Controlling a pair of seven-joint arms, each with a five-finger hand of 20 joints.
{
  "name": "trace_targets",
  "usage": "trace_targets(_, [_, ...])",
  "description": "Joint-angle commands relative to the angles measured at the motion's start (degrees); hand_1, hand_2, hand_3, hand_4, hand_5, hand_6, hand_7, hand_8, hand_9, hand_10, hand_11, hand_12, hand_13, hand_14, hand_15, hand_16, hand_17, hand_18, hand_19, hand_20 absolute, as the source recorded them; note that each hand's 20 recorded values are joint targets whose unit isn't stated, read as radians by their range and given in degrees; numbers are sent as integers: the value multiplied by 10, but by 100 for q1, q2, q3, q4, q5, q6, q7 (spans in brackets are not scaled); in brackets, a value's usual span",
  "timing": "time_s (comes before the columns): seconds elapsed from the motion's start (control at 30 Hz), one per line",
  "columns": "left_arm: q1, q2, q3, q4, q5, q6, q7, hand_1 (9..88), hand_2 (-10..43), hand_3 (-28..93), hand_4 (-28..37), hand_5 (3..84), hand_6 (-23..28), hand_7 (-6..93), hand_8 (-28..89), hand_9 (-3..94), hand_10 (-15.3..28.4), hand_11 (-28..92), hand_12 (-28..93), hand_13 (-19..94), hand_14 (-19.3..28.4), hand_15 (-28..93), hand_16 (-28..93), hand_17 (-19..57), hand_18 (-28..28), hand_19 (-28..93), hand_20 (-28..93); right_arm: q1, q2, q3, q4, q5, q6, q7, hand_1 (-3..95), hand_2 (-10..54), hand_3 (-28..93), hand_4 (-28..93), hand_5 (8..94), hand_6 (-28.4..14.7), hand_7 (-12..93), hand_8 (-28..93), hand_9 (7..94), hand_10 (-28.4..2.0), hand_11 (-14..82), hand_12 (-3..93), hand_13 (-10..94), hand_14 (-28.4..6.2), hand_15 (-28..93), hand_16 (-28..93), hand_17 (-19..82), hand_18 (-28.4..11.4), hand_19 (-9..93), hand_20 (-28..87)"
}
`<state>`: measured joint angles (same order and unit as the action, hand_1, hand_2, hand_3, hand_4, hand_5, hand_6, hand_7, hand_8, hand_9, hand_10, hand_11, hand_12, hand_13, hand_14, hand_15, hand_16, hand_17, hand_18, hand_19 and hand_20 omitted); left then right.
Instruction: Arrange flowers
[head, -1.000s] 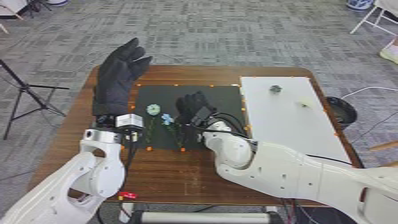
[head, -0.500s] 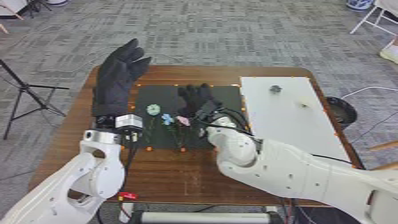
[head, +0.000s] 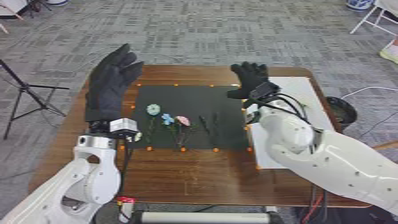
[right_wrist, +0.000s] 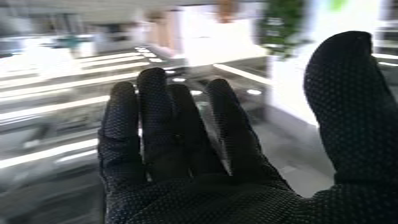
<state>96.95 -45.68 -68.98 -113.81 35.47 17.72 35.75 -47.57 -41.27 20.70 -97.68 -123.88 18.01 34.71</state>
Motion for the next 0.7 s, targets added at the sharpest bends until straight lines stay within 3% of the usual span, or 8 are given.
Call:
trace_targets(0.03, [372, 52, -201, -126, 6, 151, -47, 291, -28, 708, -236, 330, 21, 245, -104, 287, 125, 296, 201, 255, 147, 388, 48, -75, 204, 415, 187, -545, 1376, 697, 640, -4, 78, 541, 280, -95, 745, -283, 287, -90, 238, -90, 267, -169, 216, 268, 202, -148, 679, 188, 122, -191, 697, 460])
trace_targets(0.27, [272, -4, -67, -78, -5, 80, -12, 291, -28, 708, -236, 330, 21, 244, -104, 286, 124, 295, 201, 255, 147, 388, 47, -75, 204, 415, 186, -654, 1592, 605, 761, 53, 37, 706, 271, -95, 762, -283, 296, -87, 250, -90, 276, -162, 267, 287, 167, -156, 717, 190, 121, -190, 703, 467])
trace_targets(0.7, [268, 36, -47, -61, -14, 64, -14, 292, -27, 706, -236, 330, 21, 243, -103, 285, 124, 295, 201, 255, 146, 387, 47, -75, 203, 413, 186, -523, 1657, 362, 634, 270, -373, 490, 282, -95, 722, -283, 323, -87, 253, -94, 344, -147, 323, 278, 215, -148, 722, 183, 118, -191, 713, 483])
